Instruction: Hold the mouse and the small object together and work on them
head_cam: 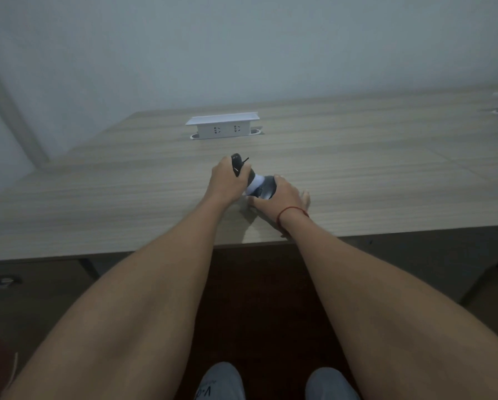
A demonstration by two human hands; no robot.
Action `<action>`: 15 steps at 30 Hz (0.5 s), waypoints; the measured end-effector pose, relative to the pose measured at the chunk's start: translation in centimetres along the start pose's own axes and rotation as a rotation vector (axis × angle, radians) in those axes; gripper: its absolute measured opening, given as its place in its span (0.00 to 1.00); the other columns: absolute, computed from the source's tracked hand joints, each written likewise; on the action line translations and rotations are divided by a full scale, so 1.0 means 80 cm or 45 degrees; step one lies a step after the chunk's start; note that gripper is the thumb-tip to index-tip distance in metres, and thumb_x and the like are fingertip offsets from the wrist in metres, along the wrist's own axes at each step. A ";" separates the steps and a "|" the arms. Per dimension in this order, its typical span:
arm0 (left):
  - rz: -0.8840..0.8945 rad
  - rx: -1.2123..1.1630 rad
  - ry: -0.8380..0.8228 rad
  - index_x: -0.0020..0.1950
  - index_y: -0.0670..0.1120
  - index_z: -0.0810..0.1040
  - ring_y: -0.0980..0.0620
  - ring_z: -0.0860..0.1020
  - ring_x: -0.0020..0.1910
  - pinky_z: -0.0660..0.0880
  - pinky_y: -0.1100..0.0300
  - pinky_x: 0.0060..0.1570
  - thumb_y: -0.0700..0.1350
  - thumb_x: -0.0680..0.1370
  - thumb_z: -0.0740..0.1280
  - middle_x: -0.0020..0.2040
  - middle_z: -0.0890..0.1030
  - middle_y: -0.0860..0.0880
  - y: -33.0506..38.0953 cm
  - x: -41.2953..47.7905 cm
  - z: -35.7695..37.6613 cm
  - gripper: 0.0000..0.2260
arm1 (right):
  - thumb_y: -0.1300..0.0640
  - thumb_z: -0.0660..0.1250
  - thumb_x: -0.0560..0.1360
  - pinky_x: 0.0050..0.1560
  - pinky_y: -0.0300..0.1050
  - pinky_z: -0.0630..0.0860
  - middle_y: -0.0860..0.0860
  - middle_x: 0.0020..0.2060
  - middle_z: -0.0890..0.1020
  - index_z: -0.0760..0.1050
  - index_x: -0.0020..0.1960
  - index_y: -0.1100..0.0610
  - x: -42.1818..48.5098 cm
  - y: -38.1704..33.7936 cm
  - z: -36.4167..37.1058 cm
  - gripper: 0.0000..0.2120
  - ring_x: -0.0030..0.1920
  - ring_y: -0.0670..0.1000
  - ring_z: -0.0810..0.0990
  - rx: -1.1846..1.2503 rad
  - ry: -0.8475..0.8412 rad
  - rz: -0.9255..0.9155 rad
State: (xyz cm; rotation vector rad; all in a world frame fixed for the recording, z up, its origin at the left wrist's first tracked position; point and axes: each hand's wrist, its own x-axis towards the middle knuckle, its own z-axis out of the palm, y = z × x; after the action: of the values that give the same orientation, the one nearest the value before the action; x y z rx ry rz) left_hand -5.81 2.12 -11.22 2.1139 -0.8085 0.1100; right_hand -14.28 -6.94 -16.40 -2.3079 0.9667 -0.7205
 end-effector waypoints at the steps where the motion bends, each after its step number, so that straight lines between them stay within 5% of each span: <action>1: -0.021 0.058 -0.015 0.59 0.38 0.73 0.41 0.77 0.52 0.75 0.51 0.52 0.51 0.79 0.62 0.56 0.78 0.39 -0.004 -0.003 0.000 0.17 | 0.32 0.67 0.62 0.71 0.62 0.53 0.49 0.61 0.77 0.67 0.66 0.50 0.000 0.000 0.000 0.38 0.61 0.52 0.74 -0.017 0.007 -0.001; 4: -0.035 0.176 0.017 0.58 0.40 0.73 0.41 0.78 0.52 0.77 0.48 0.53 0.51 0.79 0.62 0.55 0.79 0.40 -0.015 -0.006 -0.003 0.16 | 0.28 0.65 0.60 0.70 0.62 0.56 0.49 0.61 0.76 0.67 0.65 0.49 -0.001 -0.001 -0.001 0.40 0.62 0.52 0.73 -0.051 0.030 -0.011; 7: 0.033 -0.095 0.096 0.52 0.41 0.74 0.44 0.78 0.49 0.74 0.55 0.45 0.51 0.79 0.63 0.48 0.78 0.44 -0.008 -0.009 0.003 0.13 | 0.28 0.65 0.58 0.67 0.63 0.60 0.48 0.56 0.79 0.70 0.60 0.48 0.000 -0.004 -0.002 0.37 0.56 0.52 0.75 -0.056 0.035 -0.004; 12: -0.044 0.085 0.075 0.56 0.41 0.74 0.42 0.79 0.50 0.77 0.47 0.51 0.52 0.79 0.63 0.52 0.79 0.42 -0.010 -0.008 0.003 0.15 | 0.26 0.64 0.56 0.70 0.63 0.56 0.52 0.66 0.71 0.58 0.72 0.48 -0.003 -0.001 -0.004 0.50 0.66 0.55 0.68 -0.047 -0.032 -0.013; 15: -0.008 -0.069 0.069 0.54 0.41 0.74 0.43 0.79 0.50 0.75 0.53 0.46 0.51 0.78 0.64 0.49 0.78 0.44 -0.015 -0.005 0.002 0.14 | 0.27 0.64 0.57 0.68 0.62 0.60 0.53 0.65 0.69 0.58 0.72 0.46 -0.002 -0.001 -0.007 0.49 0.64 0.56 0.67 -0.048 -0.053 -0.028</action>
State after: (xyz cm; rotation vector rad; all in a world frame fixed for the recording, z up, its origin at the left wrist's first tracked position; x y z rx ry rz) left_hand -5.49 2.70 -12.29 2.0533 -0.7643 0.1401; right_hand -14.68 -6.90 -16.02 -2.3600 0.9452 -0.6659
